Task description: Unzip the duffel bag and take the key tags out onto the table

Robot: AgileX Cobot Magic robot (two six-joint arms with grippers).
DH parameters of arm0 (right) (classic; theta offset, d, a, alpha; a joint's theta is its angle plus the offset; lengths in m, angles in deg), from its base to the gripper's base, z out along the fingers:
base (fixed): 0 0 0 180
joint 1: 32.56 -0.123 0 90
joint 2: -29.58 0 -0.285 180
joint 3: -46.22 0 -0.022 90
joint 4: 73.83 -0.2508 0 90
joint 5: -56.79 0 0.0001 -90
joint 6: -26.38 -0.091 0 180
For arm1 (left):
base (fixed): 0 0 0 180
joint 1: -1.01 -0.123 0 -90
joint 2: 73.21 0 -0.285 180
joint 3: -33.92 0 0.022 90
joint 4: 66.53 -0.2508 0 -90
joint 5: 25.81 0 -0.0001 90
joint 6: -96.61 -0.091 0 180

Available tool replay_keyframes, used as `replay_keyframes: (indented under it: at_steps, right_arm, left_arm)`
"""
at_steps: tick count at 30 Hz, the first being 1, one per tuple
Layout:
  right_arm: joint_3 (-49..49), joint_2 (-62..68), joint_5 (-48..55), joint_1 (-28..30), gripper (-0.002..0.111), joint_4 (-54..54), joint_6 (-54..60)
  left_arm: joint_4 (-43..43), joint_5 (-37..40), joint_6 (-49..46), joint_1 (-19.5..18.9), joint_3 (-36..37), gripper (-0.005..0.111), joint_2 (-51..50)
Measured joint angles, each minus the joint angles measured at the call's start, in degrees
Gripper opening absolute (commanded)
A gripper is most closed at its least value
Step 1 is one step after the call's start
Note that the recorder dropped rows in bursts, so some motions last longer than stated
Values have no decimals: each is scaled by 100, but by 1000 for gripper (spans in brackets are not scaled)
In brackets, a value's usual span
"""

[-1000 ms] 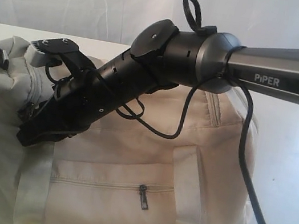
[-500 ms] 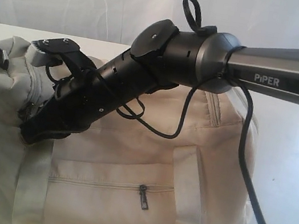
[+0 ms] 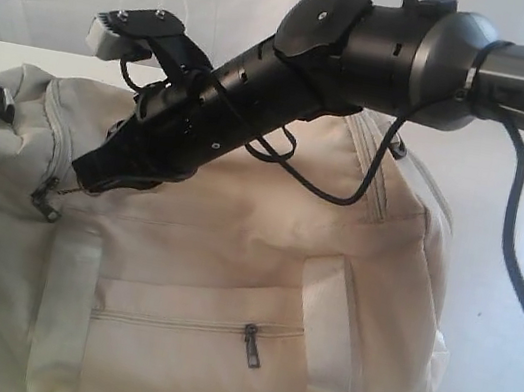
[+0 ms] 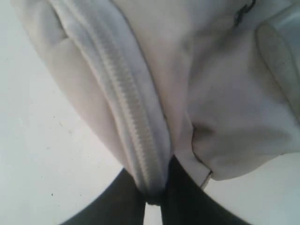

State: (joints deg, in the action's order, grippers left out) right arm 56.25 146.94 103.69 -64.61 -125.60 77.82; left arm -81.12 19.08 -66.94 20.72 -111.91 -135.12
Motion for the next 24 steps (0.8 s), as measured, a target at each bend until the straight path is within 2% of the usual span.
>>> replay_keyframes:
  at_steps: [13,24]
  right_arm:
    - [517,43,-332,0,0,-36,-34]
    - [1403,764,-356,0,0,-461,54]
  left_arm:
    - [177,-23,-149,0,385,0,36]
    - [306,119,-283,0,385,0,185]
